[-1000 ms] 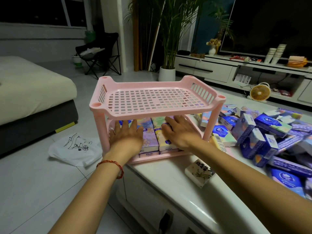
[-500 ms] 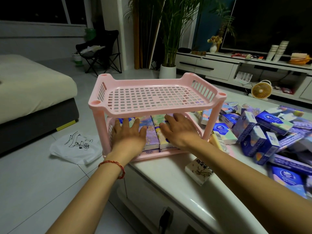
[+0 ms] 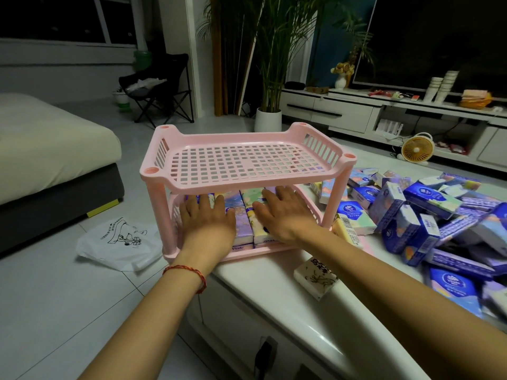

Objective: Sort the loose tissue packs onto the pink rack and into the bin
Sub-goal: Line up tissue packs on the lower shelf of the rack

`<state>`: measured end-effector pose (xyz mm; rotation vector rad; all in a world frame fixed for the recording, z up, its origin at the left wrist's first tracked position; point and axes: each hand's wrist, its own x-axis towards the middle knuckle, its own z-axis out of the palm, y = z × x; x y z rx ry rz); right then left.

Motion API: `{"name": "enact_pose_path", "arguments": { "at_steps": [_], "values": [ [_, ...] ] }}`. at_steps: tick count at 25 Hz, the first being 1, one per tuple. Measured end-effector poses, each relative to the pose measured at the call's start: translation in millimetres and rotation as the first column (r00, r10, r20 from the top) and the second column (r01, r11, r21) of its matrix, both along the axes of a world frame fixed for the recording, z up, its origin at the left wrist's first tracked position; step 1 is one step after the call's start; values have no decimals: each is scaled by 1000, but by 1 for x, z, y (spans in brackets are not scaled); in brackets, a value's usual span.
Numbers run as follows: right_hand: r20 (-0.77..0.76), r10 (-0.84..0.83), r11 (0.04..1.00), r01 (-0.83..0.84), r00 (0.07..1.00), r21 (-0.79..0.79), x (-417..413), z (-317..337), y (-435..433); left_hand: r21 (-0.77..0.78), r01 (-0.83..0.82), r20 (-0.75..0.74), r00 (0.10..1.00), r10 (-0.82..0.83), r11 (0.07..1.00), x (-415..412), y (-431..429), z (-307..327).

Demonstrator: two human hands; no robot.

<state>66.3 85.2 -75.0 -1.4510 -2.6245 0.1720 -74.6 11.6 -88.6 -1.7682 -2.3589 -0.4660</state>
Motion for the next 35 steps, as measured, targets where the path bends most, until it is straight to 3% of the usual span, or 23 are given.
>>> {"name": "enact_pose_path", "arguments": {
  "at_steps": [2, 5, 7, 11, 16, 20, 23, 26, 28, 31, 35],
  "values": [
    [-29, 43, 998, -41, 999, 44, 2, 4, -5, 7, 48, -16, 999, -48, 999, 3, -4, 6],
    [-186, 109, 984, -79, 977, 160, 17, 17, -19, 129, 96, 137, 984, -114, 987, 22, -14, 24],
    [-222, 142, 982, -108, 965, 157, 34, 20, -28, 293, 153, 178, 961, -212, 944, 36, -23, 26],
    [-242, 161, 986, -143, 957, 91, 72, 27, -51, 409, 411, 149, 851, -503, 815, 69, -40, 20],
    [-82, 161, 986, -156, 984, 62, 127, 62, -77, 388, 559, 109, 761, -639, 733, 100, -50, 15],
    [-12, -192, 981, 192, 981, 1, 197, 67, -63, 380, 592, 165, 713, -682, 711, 125, -52, 13],
    [214, -289, 947, 311, 933, -81, 226, 60, -64, 377, 621, 166, 685, -710, 687, 145, -55, 12],
    [406, -239, 909, 351, 882, -227, 226, 51, -75, 374, 663, 165, 640, -750, 648, 161, -58, 8],
    [508, -180, 917, 331, 842, -224, 217, 43, -82, 372, 684, 144, 625, -767, 627, 169, -58, 5],
    [484, -128, 948, 250, 865, -195, 196, 34, -91, 356, 704, 105, 623, -775, 614, 174, -55, 0],
    [429, -36, 946, 170, 903, -276, 177, 40, -99, 236, 732, 135, 626, -768, 639, 178, -56, 0]
  ]
}}
